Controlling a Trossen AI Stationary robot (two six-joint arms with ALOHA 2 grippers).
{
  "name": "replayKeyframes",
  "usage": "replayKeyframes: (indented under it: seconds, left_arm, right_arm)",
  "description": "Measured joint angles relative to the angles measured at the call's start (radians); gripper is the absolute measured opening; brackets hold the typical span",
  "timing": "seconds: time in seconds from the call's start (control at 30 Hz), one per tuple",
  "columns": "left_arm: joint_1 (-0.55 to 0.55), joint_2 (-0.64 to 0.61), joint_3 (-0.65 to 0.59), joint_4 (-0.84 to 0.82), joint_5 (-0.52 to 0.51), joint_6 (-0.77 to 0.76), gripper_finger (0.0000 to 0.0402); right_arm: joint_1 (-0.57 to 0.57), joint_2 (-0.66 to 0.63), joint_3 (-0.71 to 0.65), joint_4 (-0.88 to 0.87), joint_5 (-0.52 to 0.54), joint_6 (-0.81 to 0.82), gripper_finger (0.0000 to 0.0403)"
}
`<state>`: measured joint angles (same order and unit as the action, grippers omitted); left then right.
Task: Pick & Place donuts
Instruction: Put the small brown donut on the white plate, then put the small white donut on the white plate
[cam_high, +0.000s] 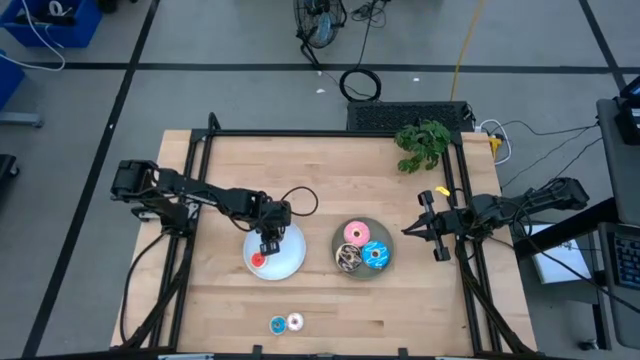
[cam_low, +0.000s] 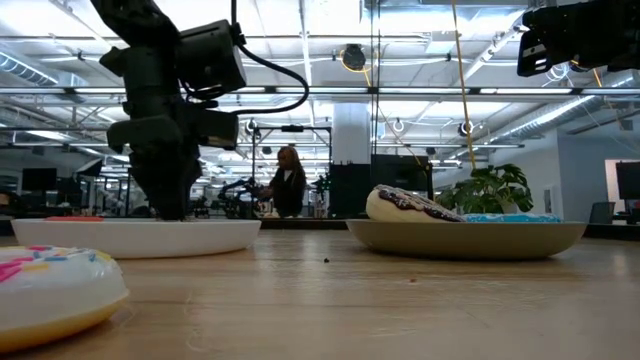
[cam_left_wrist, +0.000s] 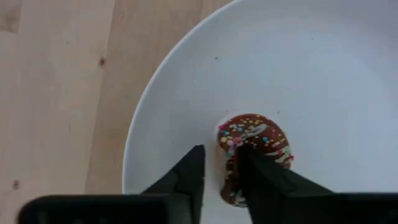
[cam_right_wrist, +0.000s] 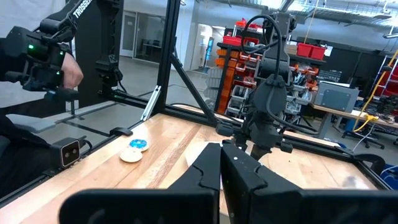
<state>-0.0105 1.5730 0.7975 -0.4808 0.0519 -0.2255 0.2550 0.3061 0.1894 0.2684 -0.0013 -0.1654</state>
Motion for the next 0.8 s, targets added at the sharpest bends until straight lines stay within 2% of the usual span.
replayKeyframes:
  seconds: [0.2, 0.37, 0.53, 0.8]
  left_arm:
    - [0.000, 0.000, 0.017, -0.043, 0.000, -0.001, 0.0173]
    - [0.000, 0.000, 0.082, -0.110, 0.000, 0.007, 0.0202]
    - [-0.001, -0.001, 0.127, -0.151, -0.008, 0.039, 0.0211]
    - [-0.033, -0.028, 0.231, -0.232, -0.010, 0.026, 0.0199]
  right_arm:
    - [0.000, 0.000, 0.000, 0.000, 0.000, 0.000, 0.0000]
    - [0.000, 0.000, 0.000, 0.000, 0.000, -0.001, 0.0000]
    - [0.000, 0.000, 0.000, 0.000, 0.000, -0.003, 0.0000]
    - [0.000, 0.000, 0.000, -0.008, 0.000, -0.004, 0.0000]
